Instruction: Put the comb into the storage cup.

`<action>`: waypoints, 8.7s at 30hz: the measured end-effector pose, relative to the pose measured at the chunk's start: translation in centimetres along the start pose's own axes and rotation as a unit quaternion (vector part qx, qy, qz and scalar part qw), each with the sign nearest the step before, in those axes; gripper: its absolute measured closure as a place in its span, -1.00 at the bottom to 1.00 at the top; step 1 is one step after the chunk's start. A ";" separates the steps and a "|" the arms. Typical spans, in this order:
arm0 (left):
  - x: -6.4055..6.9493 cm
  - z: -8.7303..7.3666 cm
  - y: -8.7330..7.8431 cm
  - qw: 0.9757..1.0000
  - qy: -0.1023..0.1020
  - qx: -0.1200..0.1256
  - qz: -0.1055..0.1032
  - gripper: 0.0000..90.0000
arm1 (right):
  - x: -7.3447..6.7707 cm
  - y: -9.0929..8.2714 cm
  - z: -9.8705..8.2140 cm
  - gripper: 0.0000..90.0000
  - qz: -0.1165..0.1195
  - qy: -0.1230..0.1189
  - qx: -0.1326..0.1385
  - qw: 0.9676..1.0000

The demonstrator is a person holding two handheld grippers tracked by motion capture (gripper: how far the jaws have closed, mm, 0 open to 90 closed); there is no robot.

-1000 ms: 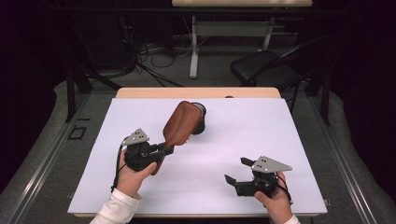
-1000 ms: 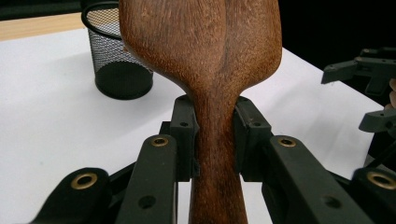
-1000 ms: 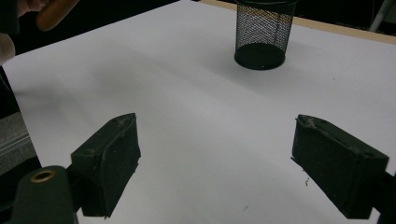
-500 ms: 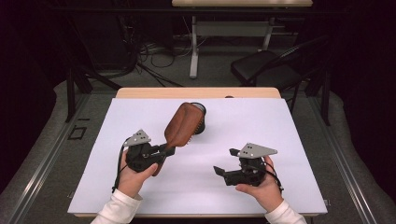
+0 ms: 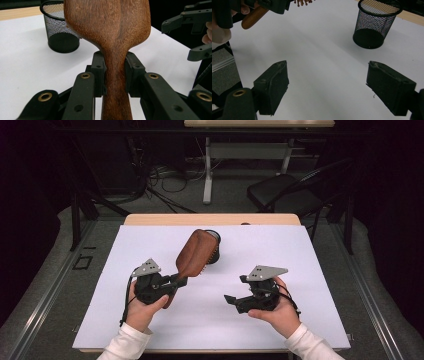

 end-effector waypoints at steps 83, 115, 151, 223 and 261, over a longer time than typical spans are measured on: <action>0.7 -0.2 0.6 1.000 0.003 0.006 -0.010 0.62 | 2.6 3.8 10.3 -0.34 0.065 0.177 -0.021 0.982; 1.3 -0.3 1.2 1.000 0.007 0.004 -0.020 0.62 | 1.7 6.2 10.6 -0.41 0.095 0.229 -0.052 0.967; 1.6 -0.4 1.7 1.000 0.005 0.001 -0.029 0.62 | 1.2 6.9 10.0 -0.37 0.113 0.252 -0.062 0.959; 1.1 -1.3 2.4 0.999 0.007 -0.021 -0.029 0.62 | 1.9 6.8 10.3 0.01 0.136 0.360 -0.010 0.923; 1.0 -1.4 2.5 0.999 0.009 -0.024 -0.029 0.61 | 1.8 6.7 10.1 0.10 0.156 0.381 -0.023 0.911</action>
Point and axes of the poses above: each handheld gripper's, and its own axes: y roughly forward along the jaws, z roughly out of its top, x roughly to its right, the point moved 10 cm from there along y, roughly forward along the jaws, and after that the axes turned 8 degrees about -z, right-handed, at the moved point
